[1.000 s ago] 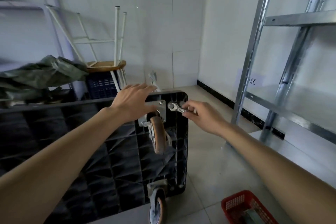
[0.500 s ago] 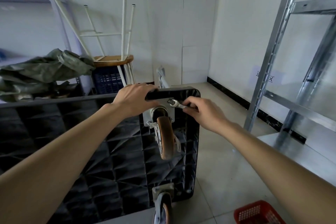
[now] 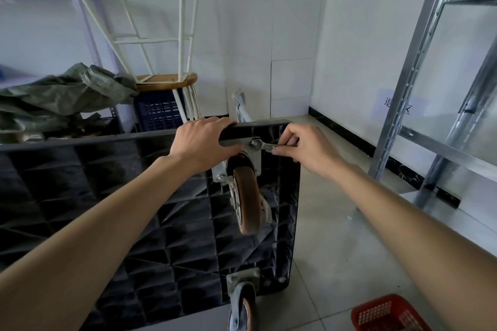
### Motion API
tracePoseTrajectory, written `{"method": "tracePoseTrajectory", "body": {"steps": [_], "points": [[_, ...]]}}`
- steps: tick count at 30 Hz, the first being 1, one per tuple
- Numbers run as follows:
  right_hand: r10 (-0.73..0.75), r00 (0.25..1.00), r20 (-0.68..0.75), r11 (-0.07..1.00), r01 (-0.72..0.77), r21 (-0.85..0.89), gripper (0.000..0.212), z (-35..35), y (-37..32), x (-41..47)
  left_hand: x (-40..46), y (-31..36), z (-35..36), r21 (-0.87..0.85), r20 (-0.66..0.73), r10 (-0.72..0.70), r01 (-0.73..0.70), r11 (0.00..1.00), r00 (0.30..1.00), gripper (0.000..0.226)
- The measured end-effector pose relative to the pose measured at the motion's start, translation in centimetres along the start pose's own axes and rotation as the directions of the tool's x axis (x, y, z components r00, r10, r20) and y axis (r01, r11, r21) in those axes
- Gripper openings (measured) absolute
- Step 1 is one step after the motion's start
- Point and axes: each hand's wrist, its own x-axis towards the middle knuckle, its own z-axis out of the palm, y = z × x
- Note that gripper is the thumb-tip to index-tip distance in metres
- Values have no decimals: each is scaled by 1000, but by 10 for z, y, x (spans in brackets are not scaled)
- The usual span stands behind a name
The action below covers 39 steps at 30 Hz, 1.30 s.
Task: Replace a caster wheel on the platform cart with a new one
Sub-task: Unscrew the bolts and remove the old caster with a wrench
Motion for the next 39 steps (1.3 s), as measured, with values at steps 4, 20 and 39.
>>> {"method": "tracePoseTrajectory", "body": {"steps": [4,20,39], "points": [[5,1000,7,1000,-5,5,29,-2,2,3,-2,-2,1,10,-18,6,-6,1000,1000,63],[-14,999,30,936,24,-350,30,-39,-38,16,-5,-3,2,-8,-52,2,-2,1000,999,52],[-254,881,399,490,473,-732,34,-57,-120,55,-4,7,3,-39,-47,-82,80,996,996,45]]}}
